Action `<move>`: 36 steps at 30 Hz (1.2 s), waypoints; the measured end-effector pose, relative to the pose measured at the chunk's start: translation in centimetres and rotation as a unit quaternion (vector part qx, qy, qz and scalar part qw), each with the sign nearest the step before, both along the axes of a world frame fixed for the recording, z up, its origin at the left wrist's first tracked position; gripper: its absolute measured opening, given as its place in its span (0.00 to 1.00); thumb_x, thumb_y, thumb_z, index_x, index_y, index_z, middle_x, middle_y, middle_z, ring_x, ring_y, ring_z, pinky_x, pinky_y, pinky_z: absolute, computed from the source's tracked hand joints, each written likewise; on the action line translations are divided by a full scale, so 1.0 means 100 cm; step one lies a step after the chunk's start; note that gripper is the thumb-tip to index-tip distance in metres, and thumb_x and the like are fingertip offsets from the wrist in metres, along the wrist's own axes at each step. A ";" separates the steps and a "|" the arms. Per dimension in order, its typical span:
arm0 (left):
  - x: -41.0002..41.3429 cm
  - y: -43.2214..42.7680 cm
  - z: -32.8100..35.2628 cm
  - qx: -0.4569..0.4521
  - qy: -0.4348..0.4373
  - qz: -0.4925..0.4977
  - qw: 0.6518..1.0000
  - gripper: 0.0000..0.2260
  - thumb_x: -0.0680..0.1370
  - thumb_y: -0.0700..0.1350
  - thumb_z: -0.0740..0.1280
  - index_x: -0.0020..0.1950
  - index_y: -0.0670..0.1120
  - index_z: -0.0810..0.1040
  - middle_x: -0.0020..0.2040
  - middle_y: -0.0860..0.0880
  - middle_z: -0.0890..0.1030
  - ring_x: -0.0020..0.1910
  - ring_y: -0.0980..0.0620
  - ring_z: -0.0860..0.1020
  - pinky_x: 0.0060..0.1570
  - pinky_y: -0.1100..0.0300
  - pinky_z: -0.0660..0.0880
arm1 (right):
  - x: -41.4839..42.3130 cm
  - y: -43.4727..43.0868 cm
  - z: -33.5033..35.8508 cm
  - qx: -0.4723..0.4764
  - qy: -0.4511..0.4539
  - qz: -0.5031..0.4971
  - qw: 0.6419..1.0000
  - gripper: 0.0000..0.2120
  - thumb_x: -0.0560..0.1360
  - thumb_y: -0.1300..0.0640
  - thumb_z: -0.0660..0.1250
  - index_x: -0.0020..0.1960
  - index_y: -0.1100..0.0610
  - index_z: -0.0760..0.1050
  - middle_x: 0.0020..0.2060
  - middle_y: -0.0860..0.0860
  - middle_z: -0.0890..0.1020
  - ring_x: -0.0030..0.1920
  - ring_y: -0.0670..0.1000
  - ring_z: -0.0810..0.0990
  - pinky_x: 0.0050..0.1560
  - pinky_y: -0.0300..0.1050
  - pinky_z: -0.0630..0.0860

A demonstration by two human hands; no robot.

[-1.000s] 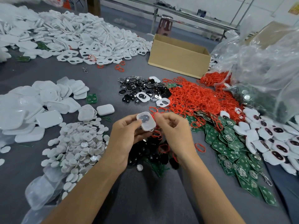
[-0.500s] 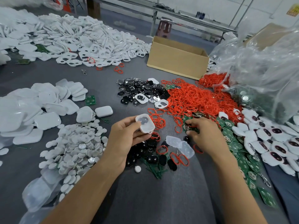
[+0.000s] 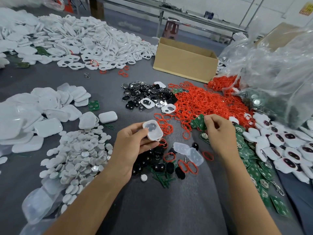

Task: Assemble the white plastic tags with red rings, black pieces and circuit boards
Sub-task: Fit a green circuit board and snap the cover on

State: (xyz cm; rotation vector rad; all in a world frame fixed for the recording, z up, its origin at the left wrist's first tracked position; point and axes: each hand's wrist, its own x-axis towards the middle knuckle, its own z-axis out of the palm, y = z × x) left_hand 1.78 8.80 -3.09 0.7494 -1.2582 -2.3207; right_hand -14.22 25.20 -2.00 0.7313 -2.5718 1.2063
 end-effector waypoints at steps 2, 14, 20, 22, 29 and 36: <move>0.000 0.000 0.000 -0.004 -0.001 0.000 1.000 0.09 0.81 0.34 0.62 0.57 0.38 0.80 0.49 0.40 0.85 0.42 0.47 0.85 0.37 0.62 0.81 | 0.008 -0.005 0.011 -0.046 -0.087 0.048 0.994 0.15 0.81 0.58 0.60 0.37 0.58 0.76 0.26 0.50 0.73 0.26 0.43 0.70 0.32 0.38 0.66; 0.000 0.000 0.000 -0.016 0.005 -0.007 1.000 0.09 0.81 0.34 0.61 0.53 0.41 0.81 0.47 0.42 0.86 0.41 0.49 0.85 0.39 0.60 0.82 | 0.072 -0.050 0.041 -0.148 -0.194 0.222 0.944 0.07 0.75 0.70 0.67 0.44 0.59 0.77 0.32 0.54 0.84 0.32 0.51 0.83 0.34 0.41 0.79; 0.000 0.001 0.002 -0.014 0.011 -0.005 1.000 0.09 0.81 0.34 0.61 0.52 0.41 0.81 0.42 0.44 0.86 0.38 0.51 0.85 0.38 0.60 0.82 | 0.069 -0.051 0.034 -0.171 -0.265 0.262 0.912 0.11 0.77 0.73 0.61 0.54 0.62 0.77 0.32 0.50 0.84 0.34 0.49 0.83 0.38 0.42 0.81; 0.000 0.000 0.002 -0.012 0.010 -0.005 1.000 0.09 0.81 0.34 0.61 0.52 0.40 0.81 0.43 0.42 0.86 0.39 0.50 0.85 0.38 0.60 0.82 | 0.066 -0.051 0.031 -0.174 -0.245 0.254 0.919 0.12 0.76 0.74 0.62 0.49 0.59 0.79 0.33 0.52 0.84 0.34 0.48 0.82 0.38 0.40 0.79; 0.002 0.000 0.004 -0.005 0.015 -0.042 0.999 0.09 0.80 0.34 0.62 0.50 0.40 0.81 0.43 0.41 0.86 0.40 0.46 0.85 0.39 0.58 0.82 | 0.062 -0.051 0.021 -0.154 -0.104 0.245 0.952 0.22 0.69 0.79 0.62 0.37 0.53 0.81 0.50 0.52 0.80 0.49 0.43 0.80 0.48 0.36 0.73; 0.003 0.002 0.007 0.005 0.015 -0.090 0.996 0.11 0.81 0.34 0.59 0.48 0.39 0.81 0.40 0.41 0.85 0.39 0.45 0.85 0.35 0.59 0.81 | 0.064 -0.053 0.010 -0.119 -0.096 0.243 0.958 0.21 0.70 0.78 0.62 0.38 0.55 0.83 0.50 0.52 0.81 0.52 0.46 0.79 0.53 0.44 0.75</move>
